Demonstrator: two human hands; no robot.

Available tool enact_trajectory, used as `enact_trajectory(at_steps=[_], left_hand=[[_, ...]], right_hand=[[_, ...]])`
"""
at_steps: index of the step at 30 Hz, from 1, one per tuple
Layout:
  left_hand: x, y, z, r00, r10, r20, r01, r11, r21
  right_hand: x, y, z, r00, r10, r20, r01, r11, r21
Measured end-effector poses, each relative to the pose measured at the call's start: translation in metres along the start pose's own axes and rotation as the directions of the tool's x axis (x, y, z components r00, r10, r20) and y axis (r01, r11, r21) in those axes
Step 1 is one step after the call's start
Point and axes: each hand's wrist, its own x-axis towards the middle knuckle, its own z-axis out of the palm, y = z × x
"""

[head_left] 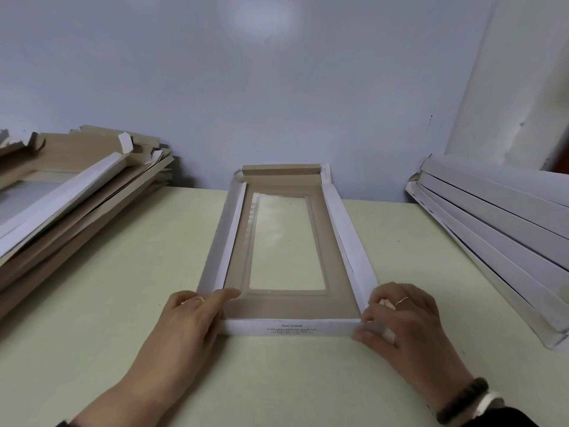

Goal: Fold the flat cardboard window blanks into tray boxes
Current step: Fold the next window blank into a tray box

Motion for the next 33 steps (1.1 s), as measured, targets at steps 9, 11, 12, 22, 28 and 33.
enact_trajectory(at_steps=[9,11,12,22,28,33], left_hand=[[0.015,0.046,0.014,0.962,0.248,0.117,-0.258,0.963,0.079],[0.018,0.058,0.018,0.948,0.291,0.132,-0.304,0.948,0.097],[0.019,0.061,0.019,0.950,0.281,0.138,-0.295,0.951,0.095],[0.016,0.061,0.022,0.965,0.244,0.094,-0.254,0.960,0.115],[0.015,0.060,0.023,0.962,0.254,0.104,-0.265,0.958,0.112],[0.017,0.063,0.022,0.961,0.253,0.110,-0.267,0.954,0.135]], right_hand=[[0.009,-0.028,0.013,0.976,-0.199,0.091,0.195,0.980,0.044],[0.009,-0.031,0.015,0.968,-0.221,0.116,0.211,0.973,0.092],[0.009,-0.030,0.015,0.969,-0.211,0.126,0.191,0.969,0.154],[0.010,-0.008,0.006,0.943,-0.189,0.275,0.147,0.975,0.166],[0.009,-0.013,0.007,0.960,-0.248,0.128,0.241,0.968,0.073],[0.007,-0.019,0.009,0.960,-0.279,0.002,0.279,0.960,0.025]])
